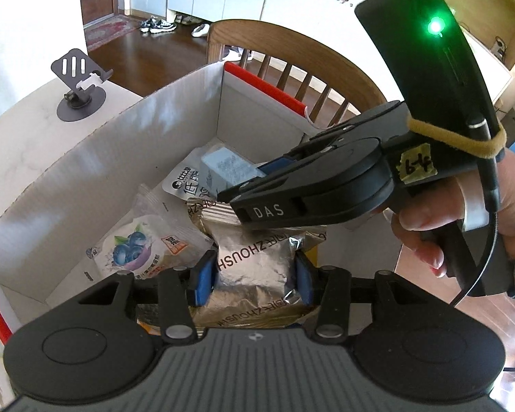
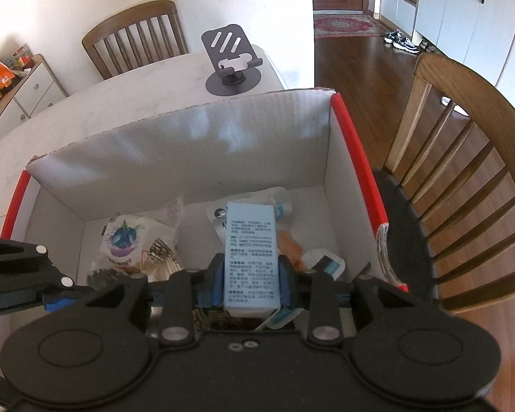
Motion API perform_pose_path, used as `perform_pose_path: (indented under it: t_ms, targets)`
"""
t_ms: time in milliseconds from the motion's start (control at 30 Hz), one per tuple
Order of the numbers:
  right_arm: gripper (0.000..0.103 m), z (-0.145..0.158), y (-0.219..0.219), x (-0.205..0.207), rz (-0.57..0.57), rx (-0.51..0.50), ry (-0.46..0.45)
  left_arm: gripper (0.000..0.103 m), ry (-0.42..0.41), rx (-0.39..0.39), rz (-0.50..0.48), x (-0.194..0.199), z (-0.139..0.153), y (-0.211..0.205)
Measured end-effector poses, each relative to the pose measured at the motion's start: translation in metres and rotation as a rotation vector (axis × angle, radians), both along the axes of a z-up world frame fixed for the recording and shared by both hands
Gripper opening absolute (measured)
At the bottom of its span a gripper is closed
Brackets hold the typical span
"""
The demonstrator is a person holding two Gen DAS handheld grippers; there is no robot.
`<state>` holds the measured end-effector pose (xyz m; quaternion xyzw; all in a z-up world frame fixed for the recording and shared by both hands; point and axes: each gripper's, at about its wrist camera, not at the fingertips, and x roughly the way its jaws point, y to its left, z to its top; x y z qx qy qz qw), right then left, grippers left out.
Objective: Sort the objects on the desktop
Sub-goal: 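Open both tools to drop the foil bag and milk carton in the box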
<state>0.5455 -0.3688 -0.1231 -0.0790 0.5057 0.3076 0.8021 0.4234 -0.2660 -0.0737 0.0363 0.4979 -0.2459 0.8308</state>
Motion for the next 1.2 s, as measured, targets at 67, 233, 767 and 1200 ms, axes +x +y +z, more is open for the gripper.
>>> perform_pose_path:
  t_ms: [67,233,767,1200]
  targets:
    - [0.032,0.001,0.000,-0.001,0.002,-0.001,-0.005,0.047,0.000,-0.008,0.007,0.001,0.001,0.001]
    - [0.035,0.007,-0.002,-0.003,-0.002,0.009,-0.021,0.047,-0.008,-0.025,0.026,-0.005,0.009,0.004]
    - [0.044,0.036,-0.014,-0.021,0.003,0.034,-0.055,0.048,-0.056,-0.044,0.058,-0.029,0.035,0.017]
    - [0.045,0.067,-0.020,-0.057,0.047,0.050,-0.094,0.048,-0.106,-0.055,0.108,-0.055,0.055,0.043]
